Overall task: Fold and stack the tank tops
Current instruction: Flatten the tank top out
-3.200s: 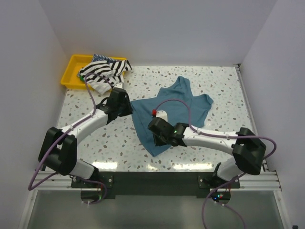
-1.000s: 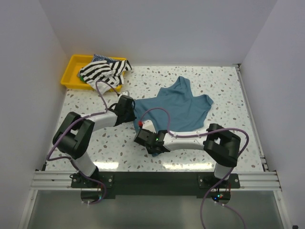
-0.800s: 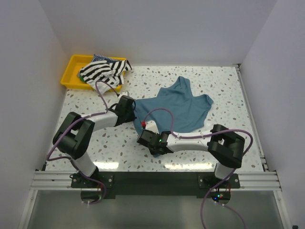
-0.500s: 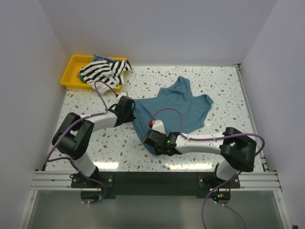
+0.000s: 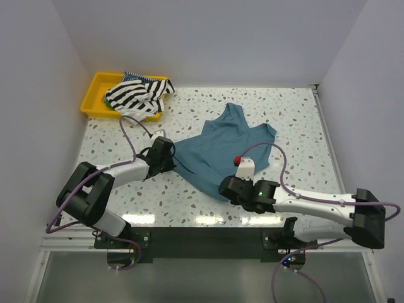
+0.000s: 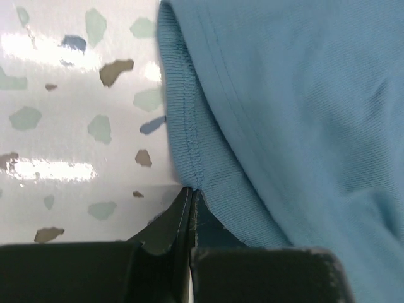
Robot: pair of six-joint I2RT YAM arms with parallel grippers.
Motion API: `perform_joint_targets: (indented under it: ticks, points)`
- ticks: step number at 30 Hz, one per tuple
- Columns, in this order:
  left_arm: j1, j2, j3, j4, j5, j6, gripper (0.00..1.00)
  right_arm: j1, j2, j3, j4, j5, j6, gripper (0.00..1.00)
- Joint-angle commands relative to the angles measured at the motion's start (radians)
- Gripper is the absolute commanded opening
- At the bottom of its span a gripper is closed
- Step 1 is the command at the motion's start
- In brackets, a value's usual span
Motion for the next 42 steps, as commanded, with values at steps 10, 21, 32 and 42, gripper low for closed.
perform_joint_targets:
  ticks: [10, 21, 32, 42]
  points:
    - [-0.031, -0.072, -0.098, -0.123, 0.009, -0.022, 0.0, -0.046, -0.333, -0.01, -0.421, 0.297, 0.277, 0.0]
    - [-0.03, -0.147, -0.073, -0.151, 0.049, -0.016, 0.0, -0.05, -0.376, 0.06, -0.61, 0.402, 0.352, 0.0]
    - [-0.03, -0.21, 0.039, -0.221, 0.138, 0.085, 0.18, -0.05, -0.296, 0.025, -0.455, 0.319, 0.252, 0.0]
    - [-0.068, -0.145, 0.128, -0.248, 0.157, 0.191, 0.32, -0.05, -0.222, 0.017, -0.358, 0.282, 0.186, 0.0]
